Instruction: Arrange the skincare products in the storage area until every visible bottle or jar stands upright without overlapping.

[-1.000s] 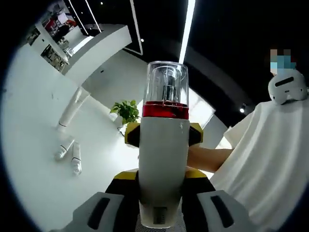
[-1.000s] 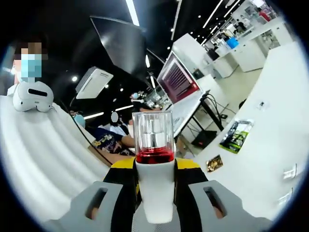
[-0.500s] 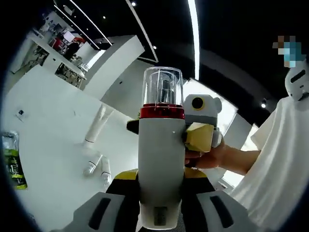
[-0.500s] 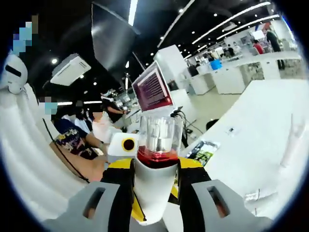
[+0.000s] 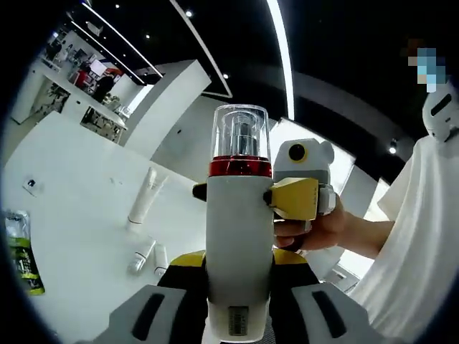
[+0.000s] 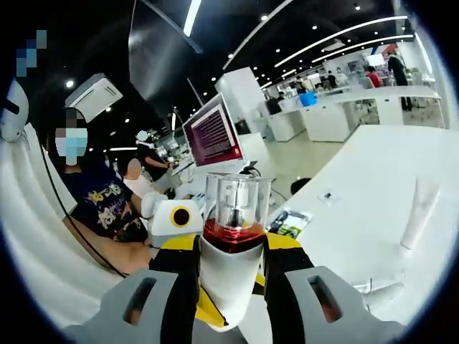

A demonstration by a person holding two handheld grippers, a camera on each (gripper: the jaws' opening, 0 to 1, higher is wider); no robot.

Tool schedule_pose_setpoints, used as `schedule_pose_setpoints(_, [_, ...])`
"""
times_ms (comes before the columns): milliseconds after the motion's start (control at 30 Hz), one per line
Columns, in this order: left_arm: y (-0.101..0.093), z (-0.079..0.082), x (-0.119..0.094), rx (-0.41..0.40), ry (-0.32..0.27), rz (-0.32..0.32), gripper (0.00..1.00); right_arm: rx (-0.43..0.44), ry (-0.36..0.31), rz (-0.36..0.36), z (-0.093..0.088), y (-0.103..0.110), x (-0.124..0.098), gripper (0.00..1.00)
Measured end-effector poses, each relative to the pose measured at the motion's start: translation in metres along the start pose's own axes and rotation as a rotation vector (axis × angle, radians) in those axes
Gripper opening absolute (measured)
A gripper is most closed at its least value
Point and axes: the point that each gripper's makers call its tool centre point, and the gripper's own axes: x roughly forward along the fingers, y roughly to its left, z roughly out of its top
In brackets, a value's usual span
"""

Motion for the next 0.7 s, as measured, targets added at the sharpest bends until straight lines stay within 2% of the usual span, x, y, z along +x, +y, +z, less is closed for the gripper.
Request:
schedule_pose_setpoints(133, [0.000, 0.001, -0.001, -0.010, -0.010, -0.003, 0.32, -0.035, -0.004, -0.014, -0.003, -0.001, -0.002, 0.33])
schedule_pose_setpoints(267, [0.001, 0.001, -0.001, -0.012, -0.011, -0.006, 0.31, 0.011, -0.023, -0.002, -0.003, -0.004, -0.002, 0.33])
schedule_pose_setpoints(433, [-0.001, 0.003, 0.001, -0.009, -0.033, -0.017, 0.31, 0.017, 0.052, 0.005, -0.020, -0.002, 0.002, 0.34])
schedule_pose_setpoints(500, [-0.001, 0.003, 0.001, -0.006, -0.034, -0.015, 0.31, 0.041, 0.028, 0.004, -0.017, -0.002, 0.001, 0.32])
schedule_pose_setpoints(600, [-0.002, 0.002, 0.001, -0.003, -0.042, -0.018, 0.32, 0.046, 0.035, -0.002, -0.017, 0.000, -0.001, 0.31])
schedule_pose_setpoints(700, [-0.002, 0.002, 0.002, 0.039, -0.037, -0.007, 0.32, 0.038, 0.024, -0.005, -0.017, 0.001, -0.003, 0.30])
